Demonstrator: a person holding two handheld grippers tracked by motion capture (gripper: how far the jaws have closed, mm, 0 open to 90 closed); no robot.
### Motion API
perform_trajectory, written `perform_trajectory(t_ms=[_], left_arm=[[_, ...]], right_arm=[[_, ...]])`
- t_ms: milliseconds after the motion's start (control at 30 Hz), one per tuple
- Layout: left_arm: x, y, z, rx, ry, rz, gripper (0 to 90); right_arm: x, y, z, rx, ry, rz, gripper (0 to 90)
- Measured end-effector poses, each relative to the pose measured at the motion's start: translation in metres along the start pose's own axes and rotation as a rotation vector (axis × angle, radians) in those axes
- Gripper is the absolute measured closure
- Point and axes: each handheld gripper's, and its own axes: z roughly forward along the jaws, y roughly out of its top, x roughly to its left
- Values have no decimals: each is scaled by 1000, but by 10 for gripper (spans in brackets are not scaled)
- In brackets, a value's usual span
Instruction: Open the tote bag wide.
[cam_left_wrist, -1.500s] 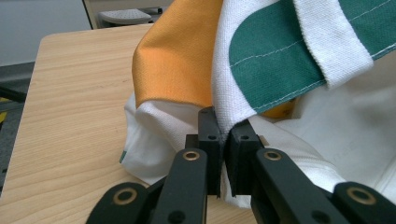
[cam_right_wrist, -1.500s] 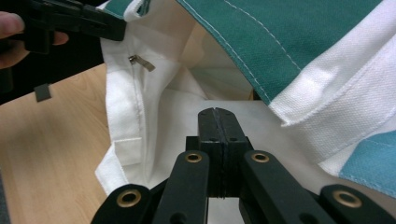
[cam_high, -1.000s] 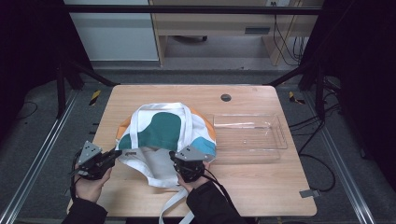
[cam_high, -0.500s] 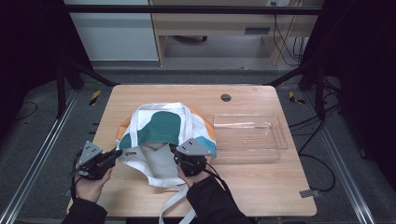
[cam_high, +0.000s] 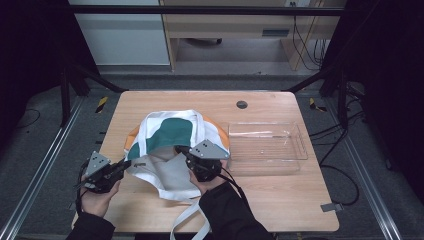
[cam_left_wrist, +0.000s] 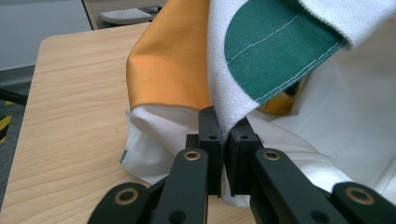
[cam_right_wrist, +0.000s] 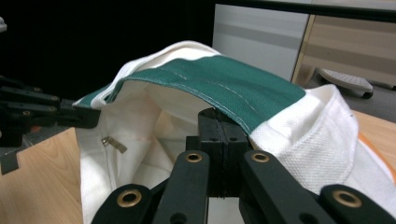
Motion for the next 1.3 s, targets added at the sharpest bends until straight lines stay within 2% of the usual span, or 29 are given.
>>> perform_trajectory(t_ms=[167, 600, 1067, 1200, 1300], left_arm=[[0, 0, 0, 2, -2, 3, 861], [-1, 0, 1, 0, -11, -2, 861], [-1, 0, 0, -6, -11, 4, 850], [-1, -1, -2, -18, -9, 4, 783], [0, 1, -7, -57, 2, -2, 687]], right_arm=[[-2, 9, 0, -6, -11, -4, 900], [-2, 12, 3, -8, -10, 7, 900], [-3, 16, 3, -7, -4, -6, 900], [-1, 17, 4, -16, 4, -5, 900], [0, 18, 5, -16, 4, -10, 900]])
